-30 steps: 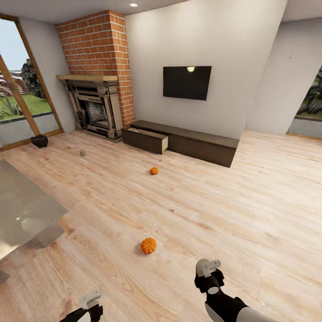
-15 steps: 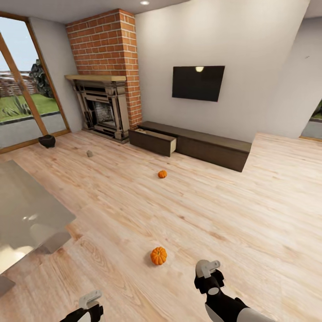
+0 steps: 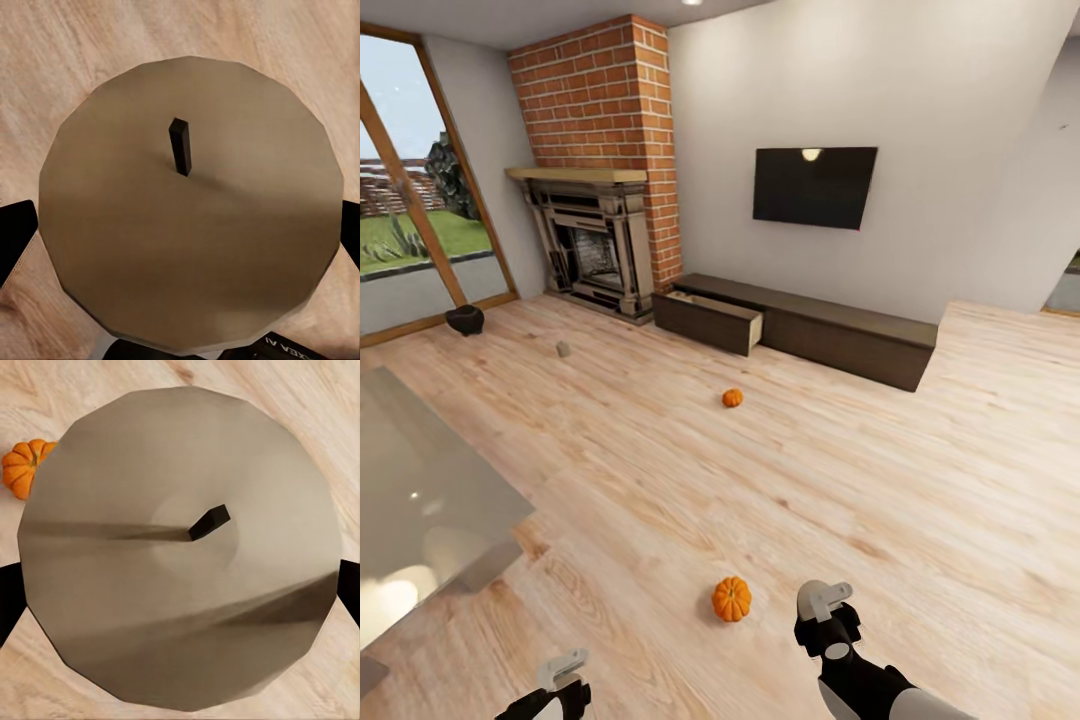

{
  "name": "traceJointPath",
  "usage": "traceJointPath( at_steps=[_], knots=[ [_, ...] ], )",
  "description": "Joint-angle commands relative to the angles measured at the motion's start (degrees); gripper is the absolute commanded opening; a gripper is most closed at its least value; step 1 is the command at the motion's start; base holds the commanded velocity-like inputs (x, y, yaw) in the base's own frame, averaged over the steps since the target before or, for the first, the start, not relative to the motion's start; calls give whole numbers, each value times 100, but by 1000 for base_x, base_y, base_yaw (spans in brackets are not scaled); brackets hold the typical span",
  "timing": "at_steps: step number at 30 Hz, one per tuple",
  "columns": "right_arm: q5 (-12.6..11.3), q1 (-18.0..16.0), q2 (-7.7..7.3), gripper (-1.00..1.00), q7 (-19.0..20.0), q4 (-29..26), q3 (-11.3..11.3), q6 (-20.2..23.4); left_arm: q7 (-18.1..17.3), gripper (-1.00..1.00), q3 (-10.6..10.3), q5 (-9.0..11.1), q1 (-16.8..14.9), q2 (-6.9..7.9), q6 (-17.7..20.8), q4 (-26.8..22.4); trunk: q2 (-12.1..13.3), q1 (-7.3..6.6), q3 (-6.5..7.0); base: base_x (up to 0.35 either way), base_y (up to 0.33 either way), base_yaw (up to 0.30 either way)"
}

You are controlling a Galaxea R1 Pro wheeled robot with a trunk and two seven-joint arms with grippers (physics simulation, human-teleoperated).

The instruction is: Place each of the two pumpkins and all three candles from the living room inside a cabinet in the living room (use any cabinet), then make sure every cabinet is closed, and position the cauldron so it is next to a table in the living room.

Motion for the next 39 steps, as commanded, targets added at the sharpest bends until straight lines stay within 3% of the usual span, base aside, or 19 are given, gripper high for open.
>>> traceJointPath(
  at_steps=[1,11,24,32,39],
  knots=[
    [11,-1,0,-100,0,-1,2,-1,0,-100,-2,-3,0,2,0,0,0,0,0,254,181,0],
    [12,-1,0,-100,0,-2,2,-1,0,-100,-2,-3,0,2,0,0,0,0,0,257,180,12],
    [11,-1,0,-100,0,-1,2,-1,0,-100,-2,-3,0,3,0,0,0,0,0,281,151,257],
    [11,-1,0,-100,0,-1,2,-1,0,-100,-2,-3,0,4,0,0,0,0,0,302,124,48],
    [11,-1,0,-100,0,-1,2,-1,0,-100,-2,-3,0,5,0,0,0,0,0,302,123,263]
  ],
)
